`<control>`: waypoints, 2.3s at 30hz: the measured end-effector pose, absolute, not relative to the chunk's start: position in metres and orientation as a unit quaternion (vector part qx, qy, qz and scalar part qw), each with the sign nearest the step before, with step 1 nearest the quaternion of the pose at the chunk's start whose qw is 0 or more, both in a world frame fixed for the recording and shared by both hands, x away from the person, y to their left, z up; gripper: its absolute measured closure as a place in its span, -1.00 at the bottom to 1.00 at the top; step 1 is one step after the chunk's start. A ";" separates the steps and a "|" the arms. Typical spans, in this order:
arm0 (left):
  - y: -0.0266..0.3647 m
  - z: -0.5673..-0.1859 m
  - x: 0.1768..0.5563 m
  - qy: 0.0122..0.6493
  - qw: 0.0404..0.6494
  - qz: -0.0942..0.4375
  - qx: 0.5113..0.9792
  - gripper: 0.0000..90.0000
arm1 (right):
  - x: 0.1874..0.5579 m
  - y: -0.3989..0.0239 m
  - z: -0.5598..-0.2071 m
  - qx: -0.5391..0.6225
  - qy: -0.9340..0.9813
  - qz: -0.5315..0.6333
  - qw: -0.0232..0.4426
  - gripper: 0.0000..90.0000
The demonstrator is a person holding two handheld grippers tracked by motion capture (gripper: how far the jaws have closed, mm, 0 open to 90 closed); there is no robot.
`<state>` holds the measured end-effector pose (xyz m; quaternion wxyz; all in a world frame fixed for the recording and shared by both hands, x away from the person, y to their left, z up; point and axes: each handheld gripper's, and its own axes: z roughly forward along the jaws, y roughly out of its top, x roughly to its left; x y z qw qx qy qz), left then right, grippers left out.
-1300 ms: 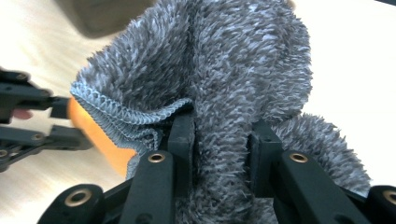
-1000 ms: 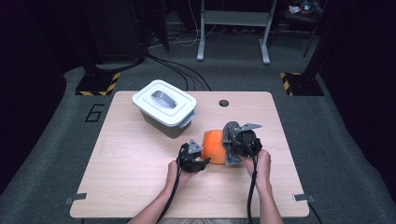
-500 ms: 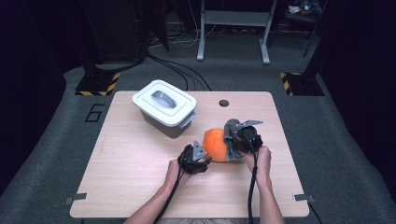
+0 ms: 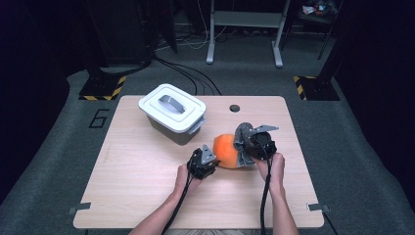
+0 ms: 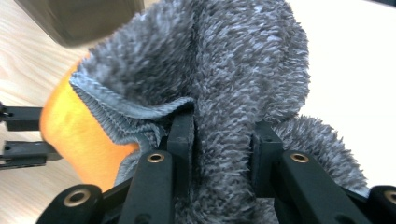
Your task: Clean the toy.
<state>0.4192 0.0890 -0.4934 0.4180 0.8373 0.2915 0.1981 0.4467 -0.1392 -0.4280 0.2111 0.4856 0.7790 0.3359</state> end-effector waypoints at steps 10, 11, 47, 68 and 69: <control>0.085 -0.477 0.412 0.294 0.425 0.179 0.837 0.67 | 0.432 -0.115 -0.398 0.435 0.797 0.365 0.205 0.48; 0.085 -0.476 0.411 0.293 0.425 0.177 0.838 0.67 | 0.433 -0.110 -0.397 0.434 0.799 0.366 0.198 0.48; 0.088 -0.485 0.413 0.301 0.430 0.165 0.835 0.66 | 0.439 -0.111 -0.427 0.437 0.800 0.348 0.218 0.52; 0.092 -0.489 0.414 0.303 0.435 0.164 0.832 0.65 | 0.444 -0.164 -0.451 0.512 0.764 0.332 0.208 0.52; 0.092 -0.489 0.414 0.303 0.435 0.164 0.832 0.65 | 0.445 -0.166 -0.454 0.517 0.762 0.329 0.209 0.52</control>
